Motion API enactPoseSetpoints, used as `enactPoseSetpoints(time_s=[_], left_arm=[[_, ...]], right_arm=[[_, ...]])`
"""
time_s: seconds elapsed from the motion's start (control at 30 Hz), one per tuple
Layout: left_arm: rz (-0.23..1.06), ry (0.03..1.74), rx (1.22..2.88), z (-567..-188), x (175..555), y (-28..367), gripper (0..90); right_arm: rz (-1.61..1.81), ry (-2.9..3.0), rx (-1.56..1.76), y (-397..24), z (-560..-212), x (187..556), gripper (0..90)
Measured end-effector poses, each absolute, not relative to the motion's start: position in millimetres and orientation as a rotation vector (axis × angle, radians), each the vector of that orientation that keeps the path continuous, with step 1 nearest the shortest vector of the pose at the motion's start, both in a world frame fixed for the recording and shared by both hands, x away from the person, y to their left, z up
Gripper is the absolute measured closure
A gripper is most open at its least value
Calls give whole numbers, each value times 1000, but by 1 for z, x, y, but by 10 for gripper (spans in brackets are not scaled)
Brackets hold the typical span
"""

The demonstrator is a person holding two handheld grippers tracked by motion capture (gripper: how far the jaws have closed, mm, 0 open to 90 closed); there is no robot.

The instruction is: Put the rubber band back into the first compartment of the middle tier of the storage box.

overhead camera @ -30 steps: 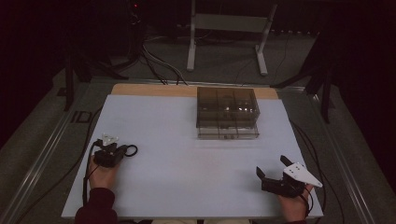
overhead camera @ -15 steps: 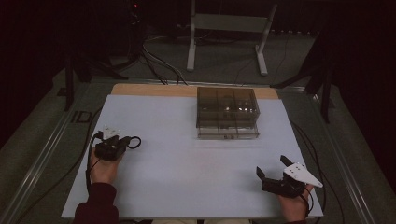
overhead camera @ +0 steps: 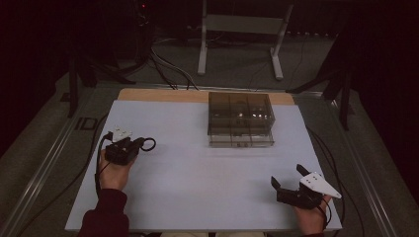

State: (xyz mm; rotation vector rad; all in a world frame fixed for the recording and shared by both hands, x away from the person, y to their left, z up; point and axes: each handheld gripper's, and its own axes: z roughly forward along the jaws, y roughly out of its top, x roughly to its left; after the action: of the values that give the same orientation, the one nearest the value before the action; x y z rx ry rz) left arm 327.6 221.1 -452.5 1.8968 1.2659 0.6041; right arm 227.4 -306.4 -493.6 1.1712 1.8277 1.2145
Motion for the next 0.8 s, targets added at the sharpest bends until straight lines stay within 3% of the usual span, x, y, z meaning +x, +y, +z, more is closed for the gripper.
enactPoseSetpoints(time_s=[0.8], left_arm=[[574,1180,1882,-429,338,195,892]], right_arm=[[1217,1828,1170,-306,-493,227,2]])
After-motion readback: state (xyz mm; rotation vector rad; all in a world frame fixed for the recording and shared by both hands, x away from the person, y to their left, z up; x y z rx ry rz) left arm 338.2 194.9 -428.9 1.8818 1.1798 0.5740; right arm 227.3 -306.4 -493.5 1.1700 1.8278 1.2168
